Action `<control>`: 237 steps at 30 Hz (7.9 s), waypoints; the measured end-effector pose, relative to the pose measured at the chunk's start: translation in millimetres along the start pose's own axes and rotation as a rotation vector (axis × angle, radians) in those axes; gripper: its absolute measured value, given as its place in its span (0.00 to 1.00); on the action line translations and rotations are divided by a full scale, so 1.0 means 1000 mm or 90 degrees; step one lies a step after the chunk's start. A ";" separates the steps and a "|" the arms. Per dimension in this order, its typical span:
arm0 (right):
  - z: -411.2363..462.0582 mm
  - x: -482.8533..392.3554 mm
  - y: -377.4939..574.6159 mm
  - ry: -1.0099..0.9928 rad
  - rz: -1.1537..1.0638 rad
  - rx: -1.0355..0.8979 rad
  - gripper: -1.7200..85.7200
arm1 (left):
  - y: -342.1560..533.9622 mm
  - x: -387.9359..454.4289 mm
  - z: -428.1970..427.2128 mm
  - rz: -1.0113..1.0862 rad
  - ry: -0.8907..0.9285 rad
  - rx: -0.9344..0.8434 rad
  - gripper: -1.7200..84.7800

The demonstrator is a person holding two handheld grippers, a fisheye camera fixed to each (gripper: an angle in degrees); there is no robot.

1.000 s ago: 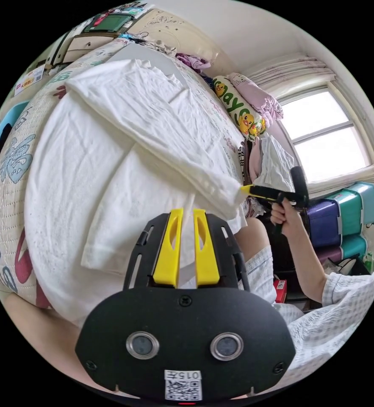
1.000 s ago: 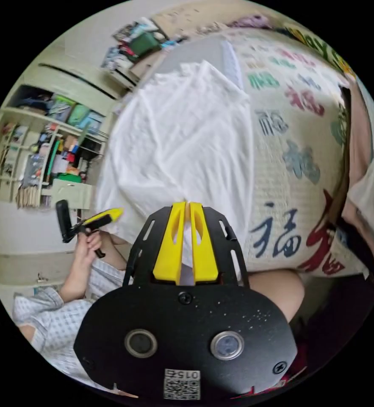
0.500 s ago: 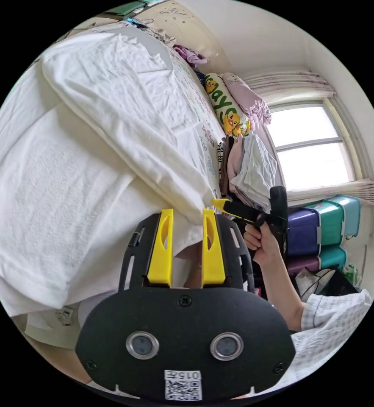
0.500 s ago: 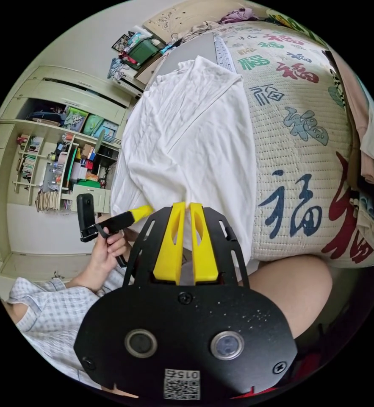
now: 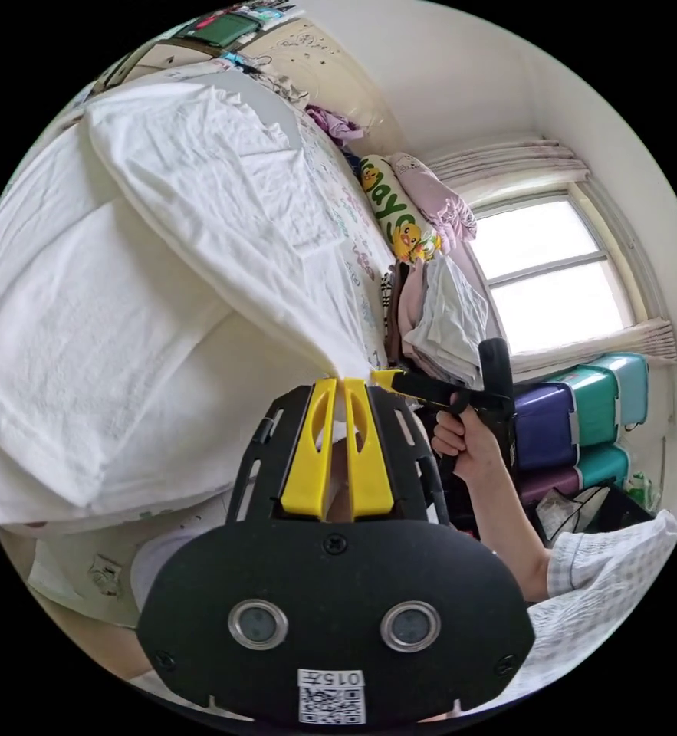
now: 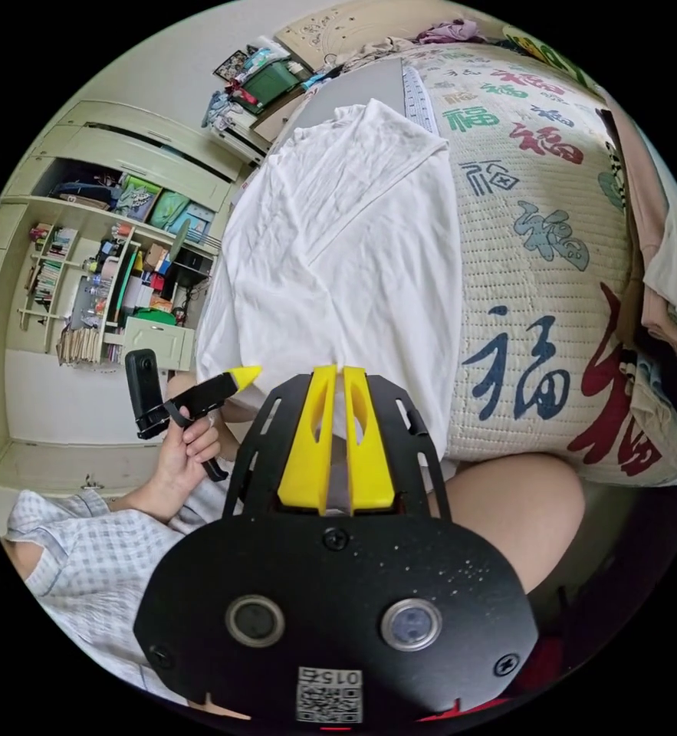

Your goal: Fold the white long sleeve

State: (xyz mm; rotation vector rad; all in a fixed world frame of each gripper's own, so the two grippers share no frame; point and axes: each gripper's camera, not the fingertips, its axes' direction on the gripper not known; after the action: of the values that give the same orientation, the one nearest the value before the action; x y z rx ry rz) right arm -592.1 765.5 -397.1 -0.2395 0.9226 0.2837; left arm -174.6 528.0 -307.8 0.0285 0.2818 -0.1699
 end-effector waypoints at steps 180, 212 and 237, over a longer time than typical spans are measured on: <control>0.270 -0.240 0.122 0.040 0.184 0.249 0.08 | -0.022 0.060 -0.170 0.042 -0.366 0.067 0.03; 0.302 -0.136 0.109 -0.011 0.215 0.107 0.10 | -0.426 0.298 0.313 0.279 -0.500 -0.308 0.11; 0.013 -0.280 0.158 -0.012 -0.020 0.321 0.03 | -0.428 0.215 0.067 0.260 -0.005 -0.042 0.04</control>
State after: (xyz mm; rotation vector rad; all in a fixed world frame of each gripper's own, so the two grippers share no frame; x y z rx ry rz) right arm -796.0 879.1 -175.6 0.2134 0.9408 0.0188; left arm -25.5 67.3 -305.1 0.0190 0.2674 0.2456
